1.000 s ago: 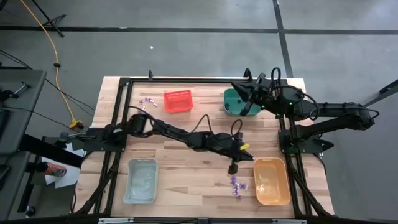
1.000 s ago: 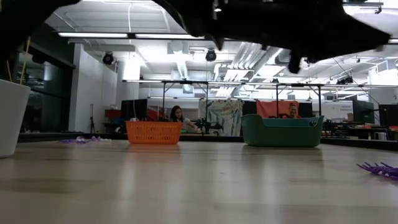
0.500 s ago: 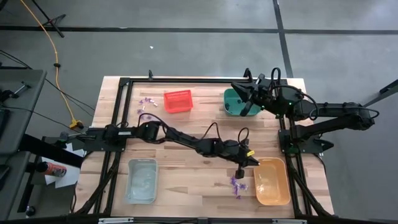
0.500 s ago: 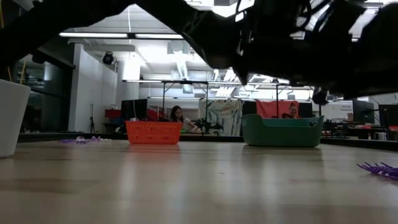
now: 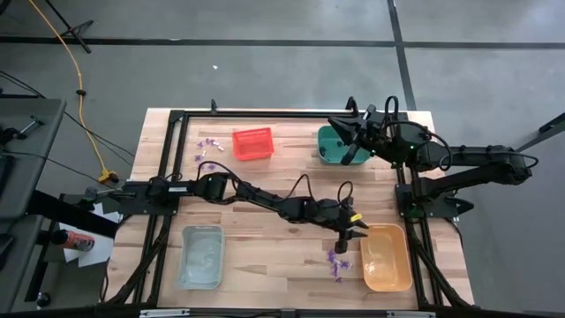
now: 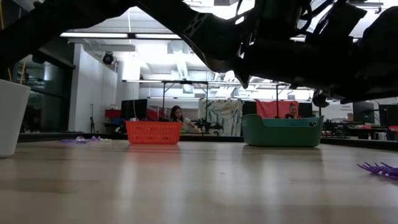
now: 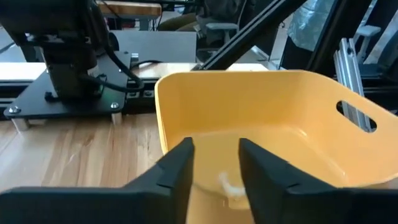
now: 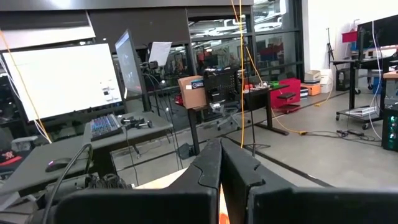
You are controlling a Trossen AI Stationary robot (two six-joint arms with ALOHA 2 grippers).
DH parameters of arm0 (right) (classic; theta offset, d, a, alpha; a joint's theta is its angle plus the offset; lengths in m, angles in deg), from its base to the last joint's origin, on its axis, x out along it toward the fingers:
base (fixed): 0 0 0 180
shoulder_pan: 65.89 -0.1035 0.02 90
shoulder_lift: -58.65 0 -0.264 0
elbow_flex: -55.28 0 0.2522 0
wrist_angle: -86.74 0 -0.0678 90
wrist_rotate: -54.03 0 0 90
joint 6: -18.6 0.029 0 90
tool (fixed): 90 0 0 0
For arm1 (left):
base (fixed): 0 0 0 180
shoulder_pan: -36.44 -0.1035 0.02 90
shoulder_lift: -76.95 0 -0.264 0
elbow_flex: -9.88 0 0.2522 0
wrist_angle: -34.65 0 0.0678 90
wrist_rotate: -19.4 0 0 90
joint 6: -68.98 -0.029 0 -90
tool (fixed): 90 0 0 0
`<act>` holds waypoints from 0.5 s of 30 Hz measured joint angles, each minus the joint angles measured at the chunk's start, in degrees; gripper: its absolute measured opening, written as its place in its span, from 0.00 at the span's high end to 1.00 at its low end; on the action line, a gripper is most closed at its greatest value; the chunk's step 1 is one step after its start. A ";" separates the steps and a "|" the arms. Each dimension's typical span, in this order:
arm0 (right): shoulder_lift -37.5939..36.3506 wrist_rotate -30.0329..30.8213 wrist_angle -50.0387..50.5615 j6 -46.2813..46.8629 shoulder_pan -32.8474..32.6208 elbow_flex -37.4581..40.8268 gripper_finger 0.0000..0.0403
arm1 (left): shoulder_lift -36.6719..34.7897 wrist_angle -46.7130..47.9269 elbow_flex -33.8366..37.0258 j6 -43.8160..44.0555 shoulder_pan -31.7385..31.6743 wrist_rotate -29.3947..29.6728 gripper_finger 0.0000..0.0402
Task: Sort Halloween decoration
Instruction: Put the white bone toy into the yellow bin
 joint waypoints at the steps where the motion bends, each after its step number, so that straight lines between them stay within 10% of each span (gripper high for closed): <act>1: 0.00 -0.01 0.00 0.00 0.00 0.00 1.00 | -0.24 0.97 0.01 0.00 0.02 0.00 0.67; 15: 0.00 0.02 -0.43 -0.18 0.00 0.04 1.00 | -21.31 45.72 0.01 -13.64 -5.09 0.70 0.53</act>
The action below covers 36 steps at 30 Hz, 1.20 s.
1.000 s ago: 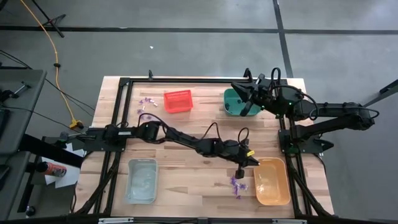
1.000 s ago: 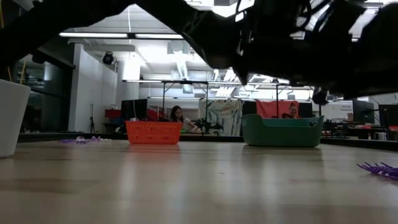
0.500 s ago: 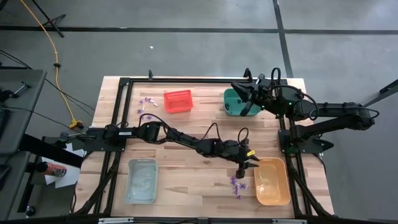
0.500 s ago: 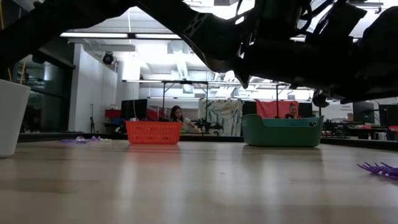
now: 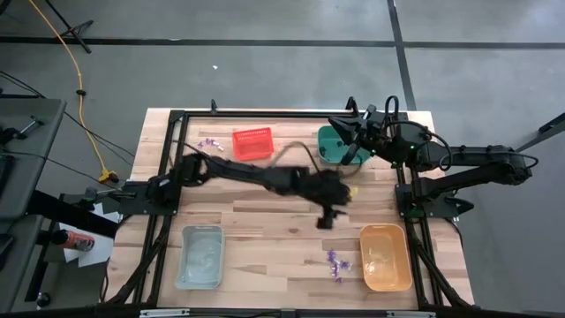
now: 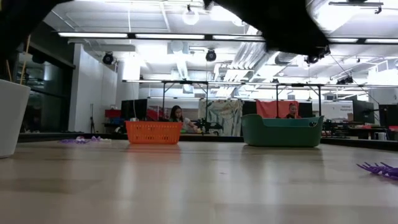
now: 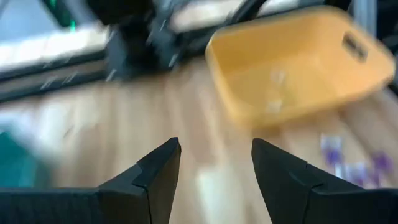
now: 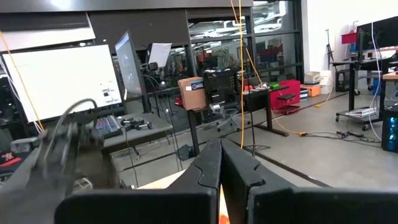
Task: Sort Halloween decoration
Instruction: Put the white bone toy into the yellow bin
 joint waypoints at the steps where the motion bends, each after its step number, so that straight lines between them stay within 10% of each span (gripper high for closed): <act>1: 0.00 0.00 -0.12 -0.02 0.00 0.00 1.00 | -1.83 4.25 0.00 -0.29 -0.75 0.70 0.54; 9: -0.07 0.05 -2.01 -1.93 -0.04 0.00 1.00 | -16.74 29.60 6.38 7.14 -6.26 5.60 0.58; 22: 0.34 -8.35 1.21 0.79 -0.02 0.00 1.00 | -59.33 -10.72 55.61 23.10 1.00 19.13 0.61; 36: 5.16 -8.86 0.61 12.80 -0.02 0.02 1.00 | -80.66 -11.64 62.64 12.45 -0.16 20.90 0.61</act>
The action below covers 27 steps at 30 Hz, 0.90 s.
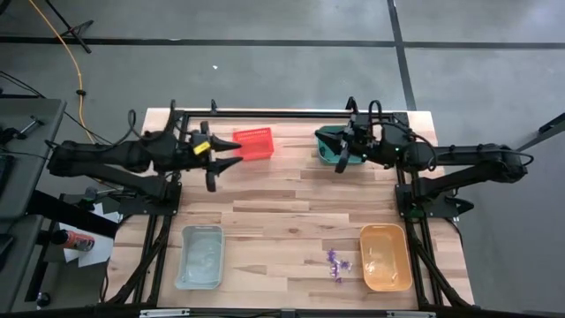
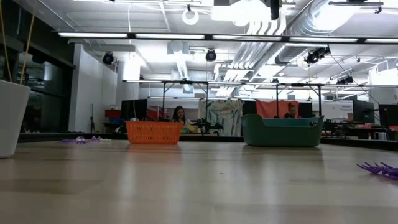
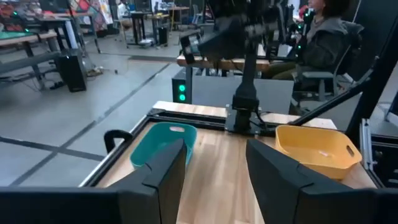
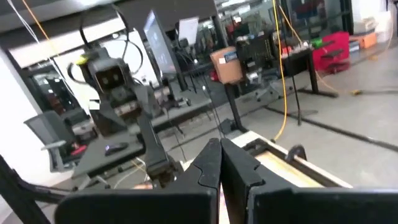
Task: Sort Halloween decoration
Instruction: Put the white bone toy into the yellow bin
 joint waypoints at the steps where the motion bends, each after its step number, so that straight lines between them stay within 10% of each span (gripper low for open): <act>1: 0.65 0.00 -0.18 0.70 0.00 0.00 1.00 | -0.51 0.22 0.02 -0.33 -0.09 0.02 0.61; 27: 3.55 -5.02 -1.17 2.39 -0.13 0.00 0.82 | 1.05 0.11 0.00 8.07 -0.28 1.34 0.61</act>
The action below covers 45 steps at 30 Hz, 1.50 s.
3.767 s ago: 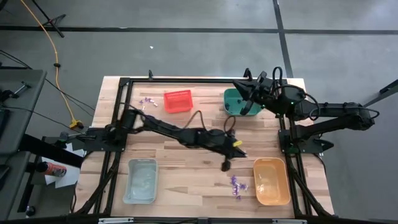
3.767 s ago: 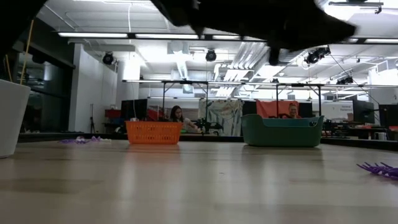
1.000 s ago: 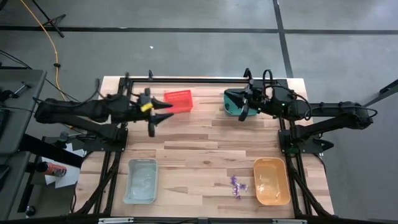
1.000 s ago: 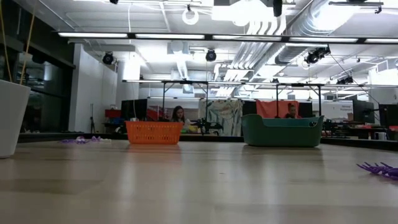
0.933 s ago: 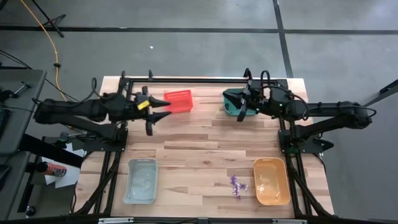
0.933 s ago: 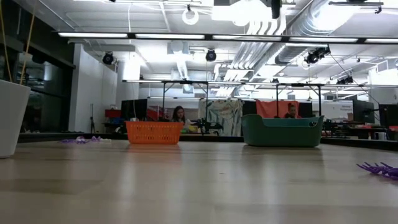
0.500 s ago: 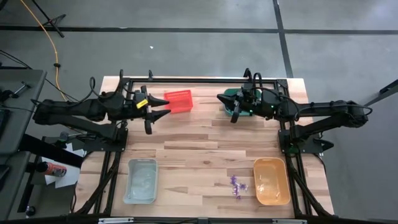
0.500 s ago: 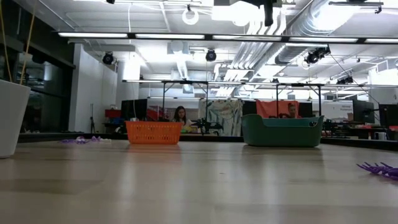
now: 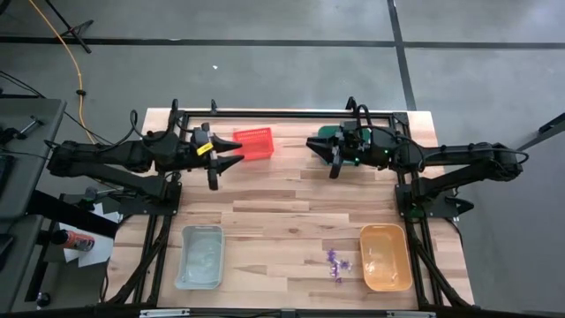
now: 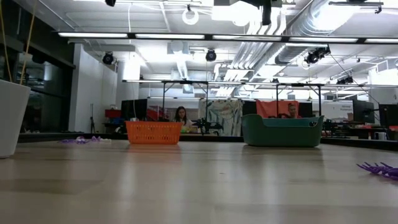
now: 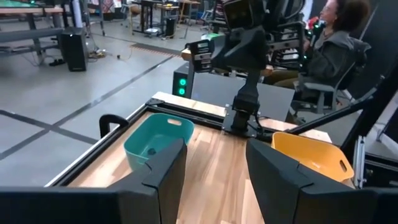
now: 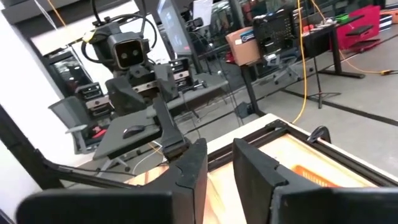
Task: Sort Halloween decoration
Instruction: Put the white bone toy into the yellow bin
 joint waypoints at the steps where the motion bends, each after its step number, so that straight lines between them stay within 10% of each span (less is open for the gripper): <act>1: 0.01 -0.13 0.00 -0.03 0.00 0.00 0.81 | -0.02 -0.06 0.00 0.34 0.00 0.08 0.61; 15: 5.57 -1.42 15.96 -5.66 0.00 -11.38 0.80 | -0.02 0.11 0.00 0.61 0.00 0.15 0.61; 26: 17.60 -33.04 61.58 10.51 -8.45 -25.59 0.80 | -0.02 2.88 0.00 0.56 0.01 0.15 0.61; 36: 25.28 -34.99 56.93 29.16 -29.39 -18.47 0.80 | -0.02 4.96 0.00 0.52 0.02 0.15 0.61; 45: 37.47 -33.56 54.95 49.28 -31.93 -18.43 0.81 | -0.02 4.96 0.00 -0.41 0.02 0.15 0.61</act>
